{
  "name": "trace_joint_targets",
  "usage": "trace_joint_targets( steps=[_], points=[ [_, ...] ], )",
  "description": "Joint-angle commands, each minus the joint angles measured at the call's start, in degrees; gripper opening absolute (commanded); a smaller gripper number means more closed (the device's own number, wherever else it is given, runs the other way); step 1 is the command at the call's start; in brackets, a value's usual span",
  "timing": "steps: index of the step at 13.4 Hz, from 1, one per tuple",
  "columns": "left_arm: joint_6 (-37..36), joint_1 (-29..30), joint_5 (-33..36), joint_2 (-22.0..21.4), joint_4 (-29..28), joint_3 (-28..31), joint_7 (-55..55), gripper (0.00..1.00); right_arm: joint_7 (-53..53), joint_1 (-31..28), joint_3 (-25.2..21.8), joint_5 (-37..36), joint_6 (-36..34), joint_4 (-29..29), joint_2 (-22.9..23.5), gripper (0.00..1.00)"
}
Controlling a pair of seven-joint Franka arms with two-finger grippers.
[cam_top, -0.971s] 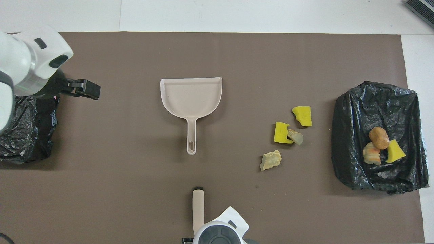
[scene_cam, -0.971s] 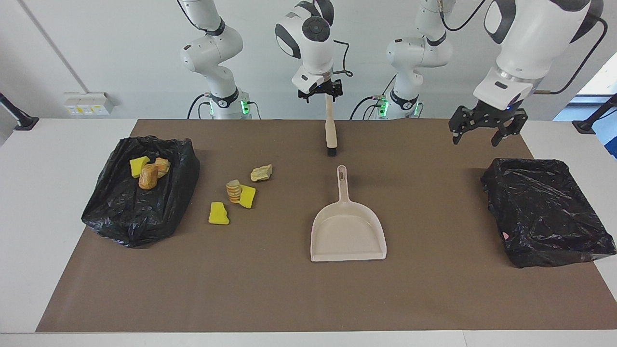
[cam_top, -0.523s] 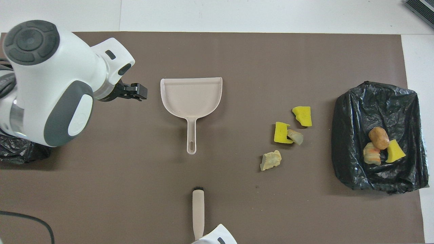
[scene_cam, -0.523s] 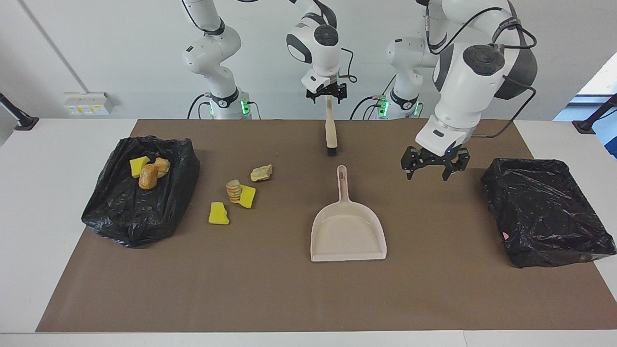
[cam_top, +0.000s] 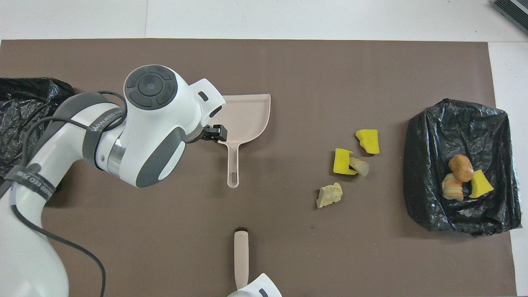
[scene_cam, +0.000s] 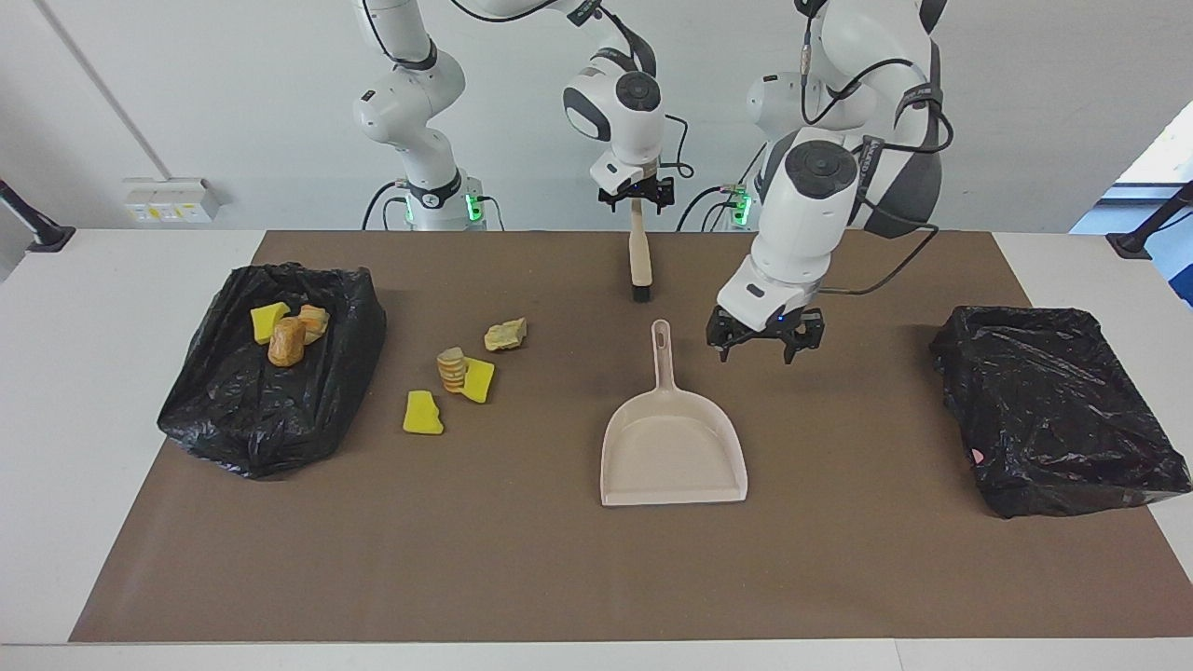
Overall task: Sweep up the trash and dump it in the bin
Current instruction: 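Grasp the dustpan with the left gripper while the right gripper grasps the brush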
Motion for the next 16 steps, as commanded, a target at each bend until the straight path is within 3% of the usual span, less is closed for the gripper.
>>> trace_joint_targets(
  steps=[1, 2, 9, 13, 16],
  points=[
    [3.98, -0.43, 1.44, 0.48, -3.10, -1.32, -3.74, 1.00, 0.17, 0.17, -0.16, 1.40, 1.03, -0.58, -0.49, 0.12],
    [4.69, -0.69, 1.44, 0.57, -3.27, -1.58, -4.88, 1.00, -0.01, 0.08, -0.16, 1.40, 1.03, -0.58, -0.40, 0.00],
    [9.52, -1.74, 5.37, 5.58, -3.89, -2.73, -9.80, 1.00, -0.37, -0.97, -0.24, 1.40, -0.28, 0.91, 0.92, 0.00],
    [9.44, -1.66, 7.06, 5.94, -4.15, -4.66, -11.57, 1.00, -0.63, -2.37, -0.77, 1.04, -8.35, 3.98, -0.30, 0.00],
    [9.44, -1.57, 6.98, 5.94, -4.15, -4.66, -11.57, 0.98, -1.85, -5.44, -0.77, 0.34, -12.66, 4.42, -4.16, 0.00]
  ],
)
